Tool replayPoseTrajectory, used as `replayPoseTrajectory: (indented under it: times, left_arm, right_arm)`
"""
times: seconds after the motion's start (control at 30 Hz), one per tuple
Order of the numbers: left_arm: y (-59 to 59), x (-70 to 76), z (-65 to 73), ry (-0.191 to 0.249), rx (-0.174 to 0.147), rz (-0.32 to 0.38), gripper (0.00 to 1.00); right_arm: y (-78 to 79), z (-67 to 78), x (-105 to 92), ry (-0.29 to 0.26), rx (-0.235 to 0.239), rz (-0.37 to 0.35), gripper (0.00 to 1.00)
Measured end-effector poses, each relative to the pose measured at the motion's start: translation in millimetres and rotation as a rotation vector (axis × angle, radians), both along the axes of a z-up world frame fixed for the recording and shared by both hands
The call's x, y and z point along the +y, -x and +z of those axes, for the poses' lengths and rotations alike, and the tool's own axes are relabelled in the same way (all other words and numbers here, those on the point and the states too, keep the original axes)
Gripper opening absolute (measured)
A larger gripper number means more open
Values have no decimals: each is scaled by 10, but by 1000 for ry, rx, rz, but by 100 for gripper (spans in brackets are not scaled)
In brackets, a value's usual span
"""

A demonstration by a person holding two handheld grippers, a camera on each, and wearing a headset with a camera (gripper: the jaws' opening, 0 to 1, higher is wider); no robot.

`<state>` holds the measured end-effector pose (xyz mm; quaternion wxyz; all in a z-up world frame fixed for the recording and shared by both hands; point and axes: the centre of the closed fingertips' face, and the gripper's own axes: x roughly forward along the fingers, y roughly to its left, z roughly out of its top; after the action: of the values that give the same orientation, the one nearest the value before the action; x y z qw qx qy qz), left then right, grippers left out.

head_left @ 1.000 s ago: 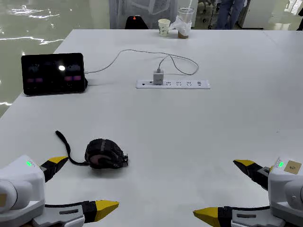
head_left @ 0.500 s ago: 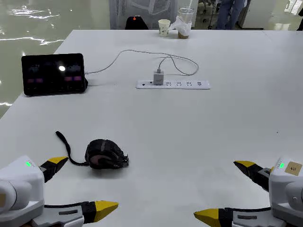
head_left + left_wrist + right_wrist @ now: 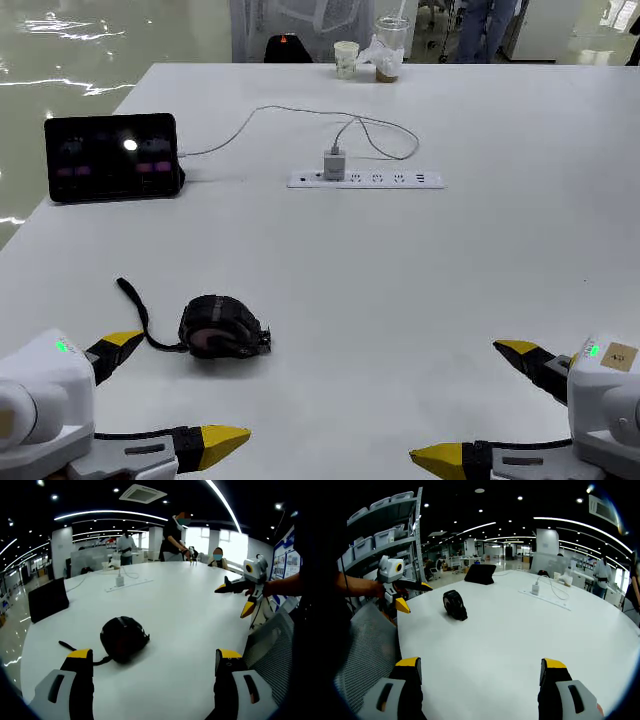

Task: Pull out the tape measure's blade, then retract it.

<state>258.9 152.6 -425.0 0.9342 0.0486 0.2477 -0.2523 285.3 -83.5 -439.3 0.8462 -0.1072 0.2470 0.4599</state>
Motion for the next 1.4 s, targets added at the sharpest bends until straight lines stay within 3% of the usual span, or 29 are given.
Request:
replayPoseTrajectory:
  times: [0.7, 0.83, 1.4]
  left_arm:
    - [-72, 8, -2, -12, -8, -29, 99]
    - [-97, 14, 2, -15, -7, -39, 99]
    - [-241, 75, -23, -32, 2, -77, 96]
  right_arm:
    - [-70, -49, -12, 23, 10, 26, 98]
    - [-91, -18, 18, 19, -20, 50, 97]
    - [-231, -54, 91, 41, -12, 100, 94]
